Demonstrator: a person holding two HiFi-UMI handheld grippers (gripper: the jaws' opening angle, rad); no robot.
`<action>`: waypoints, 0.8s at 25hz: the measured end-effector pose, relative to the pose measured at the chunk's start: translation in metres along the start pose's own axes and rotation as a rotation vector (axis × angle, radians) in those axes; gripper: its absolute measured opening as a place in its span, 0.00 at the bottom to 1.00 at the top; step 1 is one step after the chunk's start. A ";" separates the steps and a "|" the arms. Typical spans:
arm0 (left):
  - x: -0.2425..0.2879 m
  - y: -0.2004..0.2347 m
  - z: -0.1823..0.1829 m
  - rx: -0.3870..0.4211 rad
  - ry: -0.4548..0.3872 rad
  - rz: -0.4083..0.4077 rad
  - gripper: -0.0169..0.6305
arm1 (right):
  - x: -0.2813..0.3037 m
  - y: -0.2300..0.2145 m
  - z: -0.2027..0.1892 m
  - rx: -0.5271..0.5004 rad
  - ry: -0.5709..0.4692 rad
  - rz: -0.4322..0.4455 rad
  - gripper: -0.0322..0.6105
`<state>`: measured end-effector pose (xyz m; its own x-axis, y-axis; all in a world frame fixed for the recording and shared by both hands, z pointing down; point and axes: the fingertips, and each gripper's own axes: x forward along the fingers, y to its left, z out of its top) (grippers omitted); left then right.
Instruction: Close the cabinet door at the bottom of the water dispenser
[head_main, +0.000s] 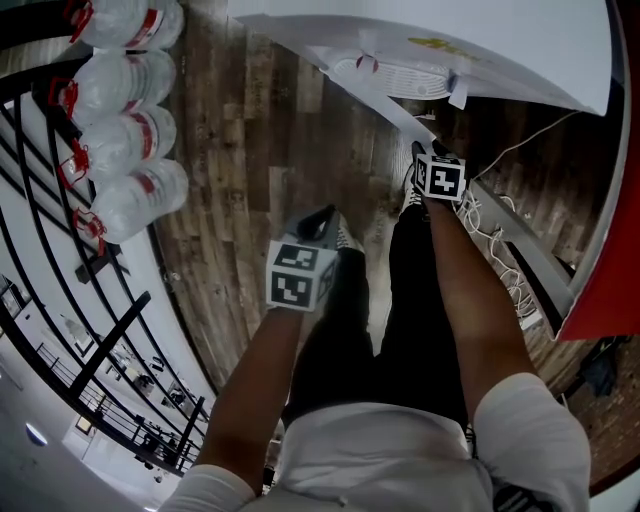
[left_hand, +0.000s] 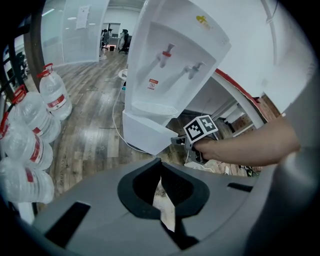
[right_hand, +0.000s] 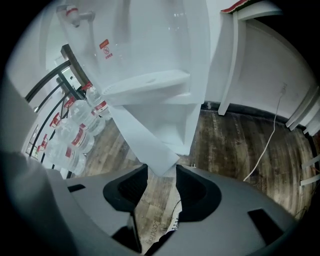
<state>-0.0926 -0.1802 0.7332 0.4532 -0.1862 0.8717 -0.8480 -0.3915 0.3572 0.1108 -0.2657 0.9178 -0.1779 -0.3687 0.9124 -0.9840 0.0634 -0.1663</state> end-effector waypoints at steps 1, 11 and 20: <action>0.001 -0.001 0.002 0.002 0.001 -0.001 0.03 | 0.000 -0.002 0.002 0.009 -0.004 0.002 0.35; 0.009 -0.006 0.016 0.012 0.009 -0.003 0.02 | 0.005 -0.023 0.026 0.048 -0.042 -0.004 0.31; 0.016 -0.012 0.026 0.018 0.017 -0.007 0.03 | 0.010 -0.045 0.059 0.057 -0.075 -0.015 0.30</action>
<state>-0.0675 -0.2020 0.7342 0.4538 -0.1681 0.8751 -0.8400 -0.4086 0.3571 0.1539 -0.3270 0.9122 -0.1607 -0.4378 0.8846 -0.9843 0.0053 -0.1762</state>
